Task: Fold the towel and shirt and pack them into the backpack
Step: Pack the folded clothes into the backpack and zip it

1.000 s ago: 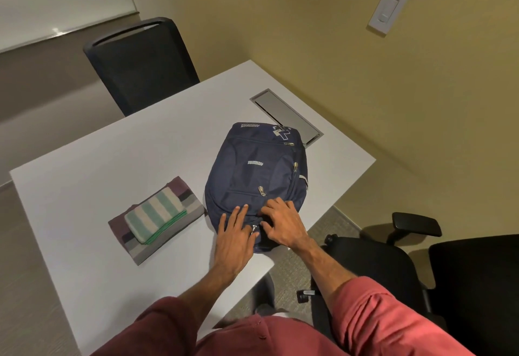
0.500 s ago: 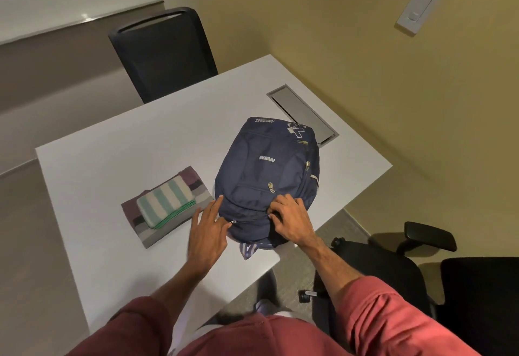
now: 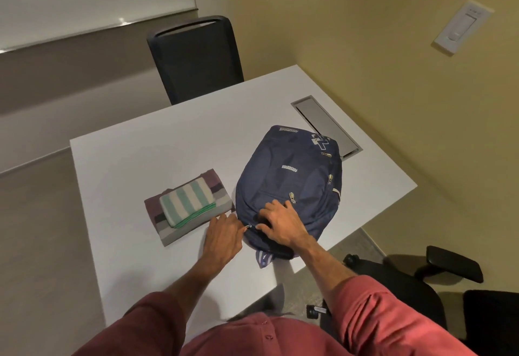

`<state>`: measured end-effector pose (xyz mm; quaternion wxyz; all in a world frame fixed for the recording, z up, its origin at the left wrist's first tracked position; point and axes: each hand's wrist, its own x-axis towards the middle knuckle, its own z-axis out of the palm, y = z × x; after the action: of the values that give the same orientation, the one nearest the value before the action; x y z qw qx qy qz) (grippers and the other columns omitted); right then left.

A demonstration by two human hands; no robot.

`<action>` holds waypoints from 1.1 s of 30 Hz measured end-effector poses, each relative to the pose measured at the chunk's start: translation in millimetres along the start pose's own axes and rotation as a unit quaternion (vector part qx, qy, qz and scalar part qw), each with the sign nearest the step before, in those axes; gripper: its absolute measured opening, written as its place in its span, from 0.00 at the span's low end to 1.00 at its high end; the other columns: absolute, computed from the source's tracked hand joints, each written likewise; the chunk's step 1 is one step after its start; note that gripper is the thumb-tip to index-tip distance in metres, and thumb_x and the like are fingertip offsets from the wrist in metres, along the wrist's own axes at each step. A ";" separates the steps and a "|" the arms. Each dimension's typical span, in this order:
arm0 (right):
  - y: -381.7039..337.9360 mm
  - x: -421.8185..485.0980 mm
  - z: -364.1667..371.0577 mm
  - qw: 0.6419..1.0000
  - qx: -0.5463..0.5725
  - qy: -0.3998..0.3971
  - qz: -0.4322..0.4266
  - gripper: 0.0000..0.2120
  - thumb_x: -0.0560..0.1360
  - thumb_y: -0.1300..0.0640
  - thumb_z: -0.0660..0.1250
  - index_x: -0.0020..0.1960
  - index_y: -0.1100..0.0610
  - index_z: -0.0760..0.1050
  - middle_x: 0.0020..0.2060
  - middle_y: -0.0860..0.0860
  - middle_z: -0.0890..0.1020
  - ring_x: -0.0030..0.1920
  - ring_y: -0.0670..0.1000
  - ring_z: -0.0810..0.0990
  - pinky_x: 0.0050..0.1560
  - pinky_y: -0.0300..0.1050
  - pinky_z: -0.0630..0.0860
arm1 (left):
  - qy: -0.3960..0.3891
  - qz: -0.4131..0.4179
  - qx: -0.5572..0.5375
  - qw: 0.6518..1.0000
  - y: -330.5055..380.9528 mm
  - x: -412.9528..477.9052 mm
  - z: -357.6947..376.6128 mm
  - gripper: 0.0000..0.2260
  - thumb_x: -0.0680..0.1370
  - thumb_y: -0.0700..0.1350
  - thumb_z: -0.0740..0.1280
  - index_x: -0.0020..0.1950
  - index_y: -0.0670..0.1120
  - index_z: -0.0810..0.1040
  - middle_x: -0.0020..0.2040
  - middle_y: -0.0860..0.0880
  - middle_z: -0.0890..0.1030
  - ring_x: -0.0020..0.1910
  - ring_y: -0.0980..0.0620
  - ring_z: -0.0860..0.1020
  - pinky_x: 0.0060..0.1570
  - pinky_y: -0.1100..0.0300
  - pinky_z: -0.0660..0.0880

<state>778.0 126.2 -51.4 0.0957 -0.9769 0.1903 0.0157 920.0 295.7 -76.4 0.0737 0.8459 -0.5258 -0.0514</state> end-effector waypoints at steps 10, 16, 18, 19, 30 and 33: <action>-8.8 5.9 10.2 0.999 -0.004 0.032 0.015 0.04 0.79 0.52 0.67 0.51 0.52 0.76 0.47 0.49 0.80 0.48 0.54 0.76 0.50 0.56 0.70 | -0.032 -0.009 0.087 0.996 -32.9 22.2 -6.7 0.12 0.85 0.50 0.65 0.52 0.51 0.88 0.51 0.50 0.85 0.50 0.47 0.81 0.52 0.50 0.73; -7.9 3.9 5.2 0.999 0.015 0.028 0.023 0.05 0.80 0.50 0.65 0.52 0.51 0.75 0.48 0.48 0.79 0.49 0.53 0.74 0.51 0.54 0.69 | -0.052 -0.024 0.118 0.991 -41.0 48.1 -11.9 0.14 0.87 0.52 0.61 0.56 0.51 0.86 0.52 0.50 0.84 0.51 0.48 0.80 0.53 0.51 0.72; -8.2 6.3 2.3 1.000 0.009 0.007 0.024 0.07 0.80 0.48 0.65 0.53 0.51 0.75 0.49 0.48 0.81 0.51 0.54 0.76 0.53 0.55 0.69 | -0.072 -0.016 0.111 0.991 -42.5 53.2 -10.8 0.14 0.87 0.52 0.61 0.58 0.50 0.85 0.54 0.49 0.84 0.52 0.48 0.81 0.54 0.51 0.73; -9.2 8.3 1.1 1.000 0.006 -0.007 0.026 0.08 0.80 0.47 0.65 0.53 0.51 0.76 0.50 0.48 0.81 0.52 0.54 0.77 0.54 0.56 0.68 | -0.085 -0.005 0.106 0.991 -43.4 54.5 -8.4 0.13 0.87 0.51 0.61 0.60 0.50 0.84 0.55 0.49 0.84 0.53 0.48 0.81 0.55 0.51 0.74; -62.0 59.3 16.7 0.989 0.044 -0.031 0.139 0.16 0.84 0.40 0.63 0.56 0.54 0.76 0.53 0.52 0.83 0.54 0.58 0.81 0.55 0.56 0.69 | -0.082 -0.007 -0.035 0.996 -44.3 48.8 16.3 0.08 0.86 0.49 0.60 0.61 0.47 0.75 0.52 0.45 0.84 0.49 0.44 0.83 0.50 0.50 0.77; -67.9 72.5 20.7 0.973 0.092 -0.033 0.209 0.17 0.84 0.41 0.63 0.54 0.55 0.76 0.53 0.53 0.84 0.53 0.59 0.82 0.54 0.53 0.73 | -0.090 -0.014 -0.066 0.994 -49.9 49.2 21.3 0.08 0.87 0.50 0.60 0.62 0.47 0.73 0.51 0.46 0.83 0.47 0.47 0.82 0.50 0.53 0.79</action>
<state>870.8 165.3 -64.3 0.1863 -0.9014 0.3877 0.0497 982.2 271.8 -106.8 0.0811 0.8385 -0.5137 -0.1626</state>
